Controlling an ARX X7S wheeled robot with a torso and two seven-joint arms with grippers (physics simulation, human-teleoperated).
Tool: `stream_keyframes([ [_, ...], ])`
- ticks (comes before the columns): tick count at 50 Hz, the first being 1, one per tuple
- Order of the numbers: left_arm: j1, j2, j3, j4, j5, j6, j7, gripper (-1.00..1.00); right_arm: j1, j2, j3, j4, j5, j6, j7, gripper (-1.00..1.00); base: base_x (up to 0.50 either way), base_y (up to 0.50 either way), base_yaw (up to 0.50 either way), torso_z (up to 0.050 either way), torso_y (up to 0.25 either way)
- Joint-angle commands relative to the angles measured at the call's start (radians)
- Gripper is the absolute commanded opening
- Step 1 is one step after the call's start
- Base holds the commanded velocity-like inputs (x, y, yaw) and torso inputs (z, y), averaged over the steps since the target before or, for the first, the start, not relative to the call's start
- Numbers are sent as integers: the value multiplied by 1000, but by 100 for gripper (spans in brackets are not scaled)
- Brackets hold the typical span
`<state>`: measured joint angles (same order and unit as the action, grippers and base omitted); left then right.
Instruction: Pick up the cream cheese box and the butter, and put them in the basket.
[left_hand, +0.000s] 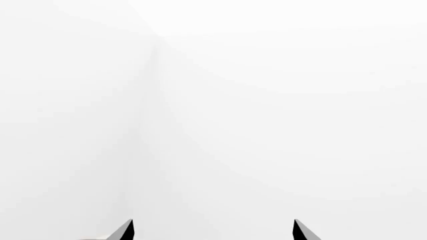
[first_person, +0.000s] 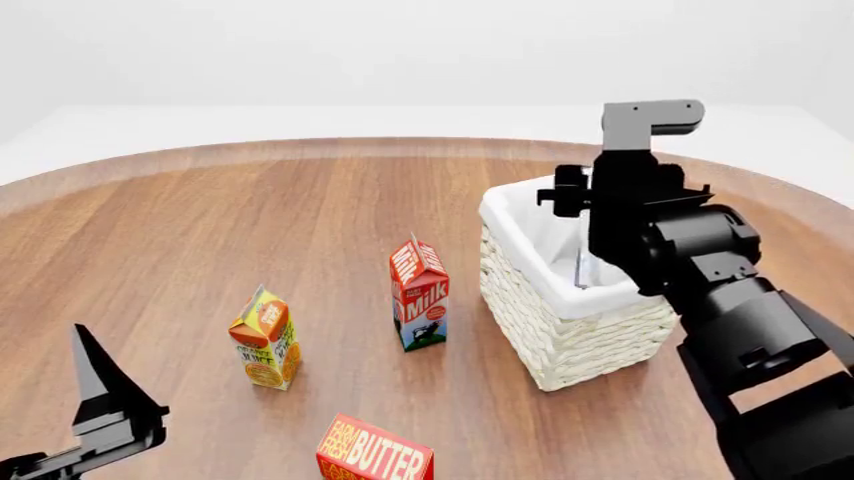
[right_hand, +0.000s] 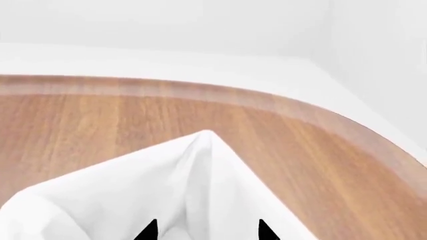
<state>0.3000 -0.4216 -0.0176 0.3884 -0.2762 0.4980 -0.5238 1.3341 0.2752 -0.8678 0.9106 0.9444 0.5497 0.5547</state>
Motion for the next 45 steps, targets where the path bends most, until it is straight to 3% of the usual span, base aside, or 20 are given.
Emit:
stream_keyframes([
  [1, -1, -2, 0, 2, -1, -2, -2, 100, 3, 9, 3, -25, -10, 15, 7, 100, 0, 0, 0, 0, 0],
  [16, -5, -3, 2, -2, -3, -3, -2, 100, 4, 29, 17, -55, 3, 26, 17, 100, 0, 0, 0, 0, 0],
  [30, -13, -8, 2, 2, -6, -12, -4, 100, -45, 172, 30, -508, 74, 78, 51, 100, 0, 0, 0, 0, 0],
  [45, -19, -12, 4, 6, -6, -22, -7, 100, -55, 250, -13, -776, 117, 173, 51, 100, 0, 0, 0, 0, 0],
])
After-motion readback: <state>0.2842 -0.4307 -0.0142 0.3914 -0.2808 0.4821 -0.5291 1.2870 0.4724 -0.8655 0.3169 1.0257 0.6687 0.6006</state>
